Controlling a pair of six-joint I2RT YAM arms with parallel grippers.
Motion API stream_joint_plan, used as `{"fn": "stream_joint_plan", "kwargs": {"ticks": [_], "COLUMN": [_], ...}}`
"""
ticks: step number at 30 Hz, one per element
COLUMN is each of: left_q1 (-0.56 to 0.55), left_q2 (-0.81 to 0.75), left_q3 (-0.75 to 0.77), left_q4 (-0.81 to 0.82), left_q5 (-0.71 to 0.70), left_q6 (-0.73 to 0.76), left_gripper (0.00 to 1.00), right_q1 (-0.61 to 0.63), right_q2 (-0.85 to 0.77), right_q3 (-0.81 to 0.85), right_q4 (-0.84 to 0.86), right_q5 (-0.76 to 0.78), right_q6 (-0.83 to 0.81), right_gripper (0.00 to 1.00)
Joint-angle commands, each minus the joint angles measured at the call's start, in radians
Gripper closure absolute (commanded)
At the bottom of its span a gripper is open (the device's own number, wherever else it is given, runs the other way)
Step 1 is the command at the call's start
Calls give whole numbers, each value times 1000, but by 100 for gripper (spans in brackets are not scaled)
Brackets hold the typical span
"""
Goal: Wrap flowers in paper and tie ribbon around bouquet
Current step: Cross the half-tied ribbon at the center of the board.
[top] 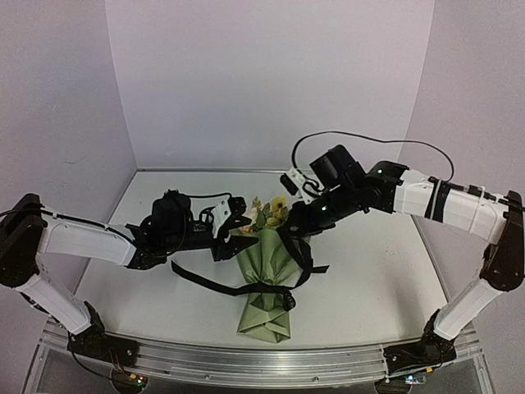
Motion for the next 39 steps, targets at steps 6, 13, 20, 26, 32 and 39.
{"fn": "stream_joint_plan", "kwargs": {"ticks": [6, 13, 20, 26, 32, 39], "left_q1": [22, 10, -23, -39, -39, -38], "left_q2": [79, 145, 211, 254, 286, 97], "left_q3": [55, 64, 81, 95, 97, 69], "left_q4": [61, 156, 235, 289, 342, 148], "left_q5": [181, 267, 281, 260, 196, 54], "left_q6": [38, -45, -92, -119, -133, -57], "left_gripper": [45, 44, 44, 45, 75, 100], "right_q1": [75, 77, 77, 78, 79, 48], "right_q2": [28, 11, 17, 18, -5, -19], "right_q3": [103, 94, 108, 123, 86, 42], "right_q4": [-141, -139, -138, -138, -137, -138], "right_q5": [-162, -128, -134, -137, -127, -50], "right_q6": [-175, -196, -187, -179, -183, -168], "right_gripper": [100, 100, 100, 100, 100, 100]}}
